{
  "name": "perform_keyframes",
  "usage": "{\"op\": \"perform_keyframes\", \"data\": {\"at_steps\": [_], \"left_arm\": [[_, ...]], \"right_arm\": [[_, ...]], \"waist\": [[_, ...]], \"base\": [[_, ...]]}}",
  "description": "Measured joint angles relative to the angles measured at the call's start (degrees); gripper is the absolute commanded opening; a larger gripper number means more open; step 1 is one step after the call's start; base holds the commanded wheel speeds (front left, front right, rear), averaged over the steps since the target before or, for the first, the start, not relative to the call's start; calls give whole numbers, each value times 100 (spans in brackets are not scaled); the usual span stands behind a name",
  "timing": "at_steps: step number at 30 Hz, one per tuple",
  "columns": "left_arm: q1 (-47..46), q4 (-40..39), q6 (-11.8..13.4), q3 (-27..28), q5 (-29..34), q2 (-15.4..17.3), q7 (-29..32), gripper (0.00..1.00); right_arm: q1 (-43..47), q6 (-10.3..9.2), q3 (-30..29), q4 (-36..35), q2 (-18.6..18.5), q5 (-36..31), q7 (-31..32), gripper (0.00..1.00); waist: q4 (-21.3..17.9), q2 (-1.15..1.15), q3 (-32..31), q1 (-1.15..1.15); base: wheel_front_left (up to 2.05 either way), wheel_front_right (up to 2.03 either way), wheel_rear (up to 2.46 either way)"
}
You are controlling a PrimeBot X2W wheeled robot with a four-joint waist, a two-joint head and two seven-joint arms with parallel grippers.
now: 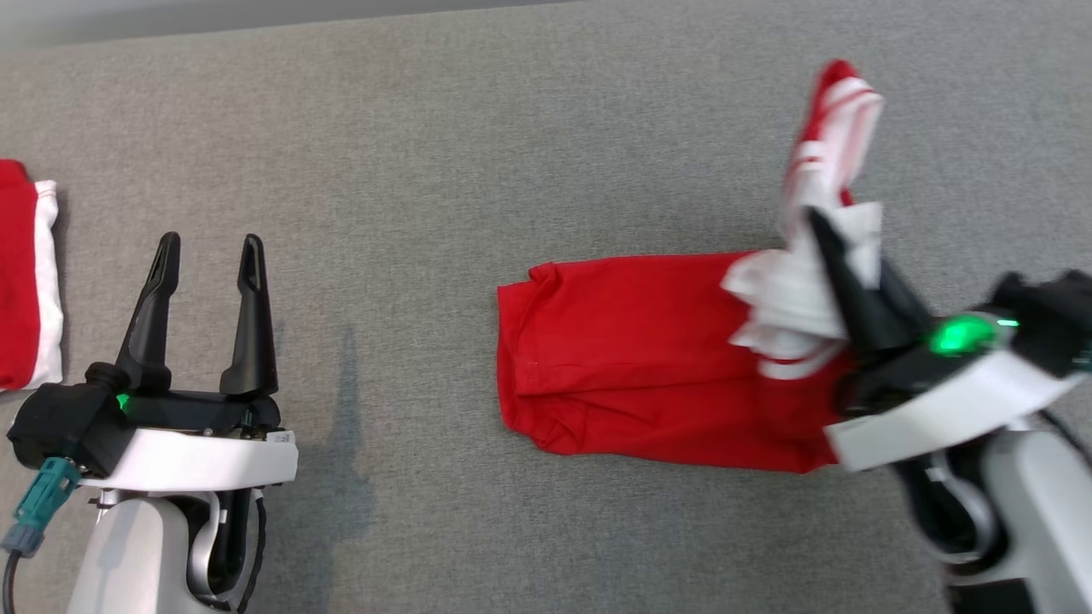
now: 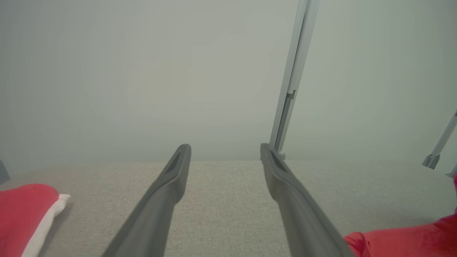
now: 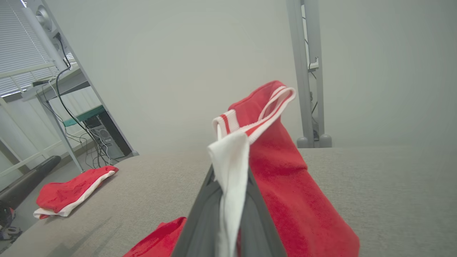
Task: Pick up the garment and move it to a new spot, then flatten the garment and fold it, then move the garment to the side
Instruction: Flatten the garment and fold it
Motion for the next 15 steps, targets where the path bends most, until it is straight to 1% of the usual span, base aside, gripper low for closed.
{"op": "perform_keyframes", "data": {"at_steps": [1,5,6,7,8,11,15], "left_arm": [[-9,-1,0,-18,0,-12,0,100],[-55,18,-2,-86,0,-62,0,100],[-81,18,-3,-86,0,-65,0,100],[-81,18,-3,-86,0,-65,0,100],[-110,25,-5,-99,-1,-86,0,100],[-121,60,-11,-116,-2,-115,0,100],[-183,109,-51,-141,-2,-172,0,100]], "right_arm": [[-79,0,121,-3,178,22,21,0],[-346,0,801,218,644,-85,119,0],[-412,0,949,331,736,-125,133,0],[-412,0,949,331,736,-125,133,0],[-520,0,1203,565,920,-135,98,0],[-662,0,1426,1050,1080,-236,0,0],[-798,0,1592,1673,1192,-311,-175,0]], "waist": [[25,0,8,0],[171,0,55,0],[209,0,75,0],[209,0,75,0],[288,0,114,0],[390,0,177,0],[488,0,272,0]], "base": [[0,0,0],[0,0,0],[0,0,0],[0,0,0],[0,0,0],[0,0,0],[0,0,0]]}}
